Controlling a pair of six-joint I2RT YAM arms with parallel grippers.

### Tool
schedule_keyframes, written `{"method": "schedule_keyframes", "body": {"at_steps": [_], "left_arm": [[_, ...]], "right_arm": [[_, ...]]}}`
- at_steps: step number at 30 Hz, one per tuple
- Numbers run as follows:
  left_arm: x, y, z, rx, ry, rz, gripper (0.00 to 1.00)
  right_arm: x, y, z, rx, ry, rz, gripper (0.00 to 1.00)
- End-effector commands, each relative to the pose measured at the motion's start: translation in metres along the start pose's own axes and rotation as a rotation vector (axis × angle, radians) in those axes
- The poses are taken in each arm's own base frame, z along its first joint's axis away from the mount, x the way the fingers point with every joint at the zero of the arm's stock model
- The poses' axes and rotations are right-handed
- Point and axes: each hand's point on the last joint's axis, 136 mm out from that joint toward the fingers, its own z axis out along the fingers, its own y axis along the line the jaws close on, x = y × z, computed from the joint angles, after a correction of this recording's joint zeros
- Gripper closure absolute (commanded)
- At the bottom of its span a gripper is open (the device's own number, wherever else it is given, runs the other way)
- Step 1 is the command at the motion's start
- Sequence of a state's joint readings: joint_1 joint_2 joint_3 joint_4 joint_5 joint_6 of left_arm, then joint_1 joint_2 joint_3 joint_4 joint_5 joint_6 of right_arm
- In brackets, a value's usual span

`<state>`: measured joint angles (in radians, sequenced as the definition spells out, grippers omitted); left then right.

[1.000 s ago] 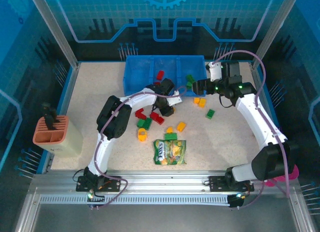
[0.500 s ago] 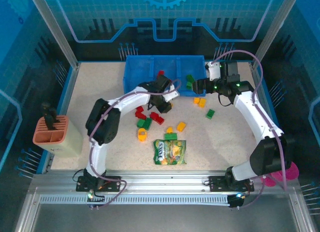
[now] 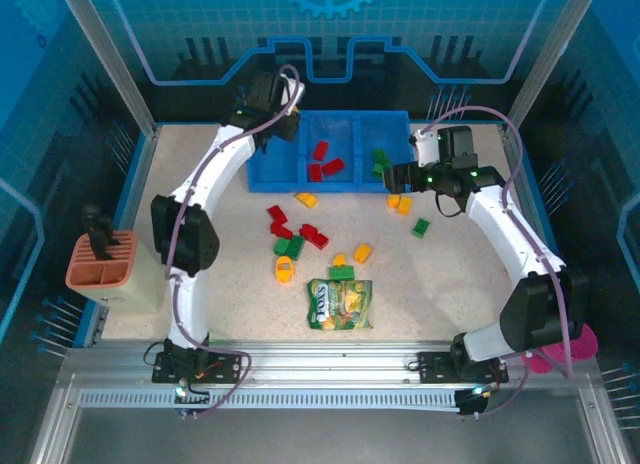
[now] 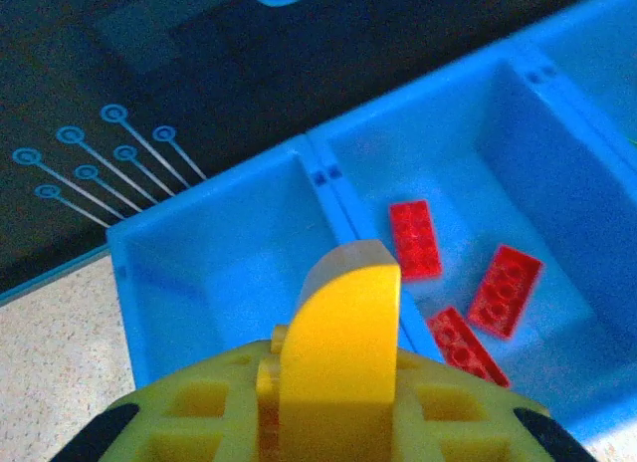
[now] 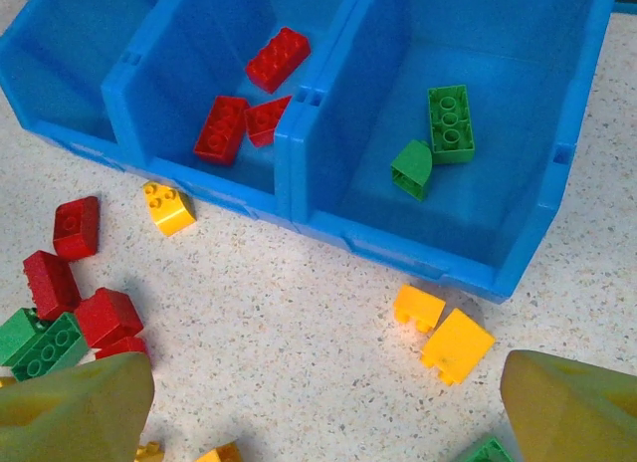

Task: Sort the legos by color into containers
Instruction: Place the lego in the container.

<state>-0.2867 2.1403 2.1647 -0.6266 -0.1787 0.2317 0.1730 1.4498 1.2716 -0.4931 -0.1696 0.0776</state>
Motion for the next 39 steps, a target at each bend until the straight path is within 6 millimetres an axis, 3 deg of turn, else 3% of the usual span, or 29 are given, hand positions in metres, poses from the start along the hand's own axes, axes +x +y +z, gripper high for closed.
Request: {"method": "schedule_keyframes", "body": {"at_steps": [1, 7, 14, 24, 29, 34, 39], "left_arm": [[0.038, 0.022, 0.036, -0.071, 0.146, -0.061, 0.87], [0.053, 0.034, 0.067, -0.108, 0.182, -0.120, 0.87], [0.081, 0.028, 0.089, -0.104, 0.251, -0.141, 0.86], [0.103, 0.025, 0.097, -0.112, 0.310, -0.170, 0.77], [0.094, 0.029, 0.091, -0.126, 0.288, -0.175, 0.64], [0.074, 0.034, 0.070, -0.132, 0.241, -0.175, 0.54], [0.055, 0.026, 0.034, -0.116, 0.205, -0.181, 0.55]], "right_arm": [[-0.010, 0.000, -0.011, -0.006, -0.045, -0.003, 0.09], [-0.012, -0.018, -0.006, 0.066, -0.026, 0.038, 0.08], [-0.014, -0.014, 0.006, 0.015, -0.029, 0.065, 0.08], [0.000, -0.027, 0.009, 0.070, 0.029, 0.078, 0.08], [-0.003, -0.025, 0.006, 0.061, 0.017, 0.079, 0.08], [-0.004, -0.024, 0.006, 0.059, 0.014, 0.078, 0.08], [-0.006, -0.022, 0.006, 0.045, 0.007, 0.084, 0.08]]}}
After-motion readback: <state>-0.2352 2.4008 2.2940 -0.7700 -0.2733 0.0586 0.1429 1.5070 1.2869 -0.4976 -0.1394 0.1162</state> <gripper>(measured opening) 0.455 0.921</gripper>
